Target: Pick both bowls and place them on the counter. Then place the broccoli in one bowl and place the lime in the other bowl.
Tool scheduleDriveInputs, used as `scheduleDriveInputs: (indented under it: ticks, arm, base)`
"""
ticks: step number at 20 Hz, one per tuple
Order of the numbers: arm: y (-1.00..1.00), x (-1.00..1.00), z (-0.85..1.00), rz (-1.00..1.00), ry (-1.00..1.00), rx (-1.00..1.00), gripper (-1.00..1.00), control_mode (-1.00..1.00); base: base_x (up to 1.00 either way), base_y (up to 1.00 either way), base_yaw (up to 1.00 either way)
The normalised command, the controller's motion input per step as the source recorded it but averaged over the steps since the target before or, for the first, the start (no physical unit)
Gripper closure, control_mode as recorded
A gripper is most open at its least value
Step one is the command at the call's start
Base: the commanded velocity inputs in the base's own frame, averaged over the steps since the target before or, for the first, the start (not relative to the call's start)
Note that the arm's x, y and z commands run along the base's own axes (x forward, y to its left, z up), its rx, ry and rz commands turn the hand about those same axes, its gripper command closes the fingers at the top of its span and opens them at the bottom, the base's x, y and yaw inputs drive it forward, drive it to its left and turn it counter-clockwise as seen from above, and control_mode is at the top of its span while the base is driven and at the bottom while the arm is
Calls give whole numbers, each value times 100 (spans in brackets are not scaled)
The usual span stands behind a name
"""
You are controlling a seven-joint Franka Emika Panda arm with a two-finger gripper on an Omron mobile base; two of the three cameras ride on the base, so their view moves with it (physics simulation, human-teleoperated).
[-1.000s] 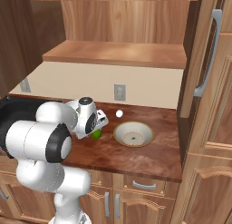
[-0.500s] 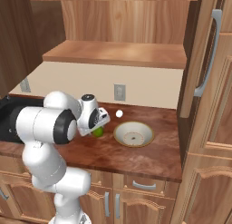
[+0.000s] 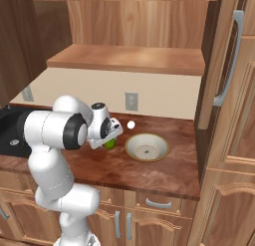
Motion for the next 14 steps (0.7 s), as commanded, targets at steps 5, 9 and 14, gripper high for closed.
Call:
scheduleDriveInputs:
  ticks: [5,9,14]
  arm:
    - [-3,4,-14,0,0,-4,100,-100]
    - [-7,-1,-9,0,0,-4,100,-100]
    - [-15,-11,-1,0,0,-2,100,-100]
  base:
    - [0,0,0]
    - [0,0,0]
    - [0,0,0]
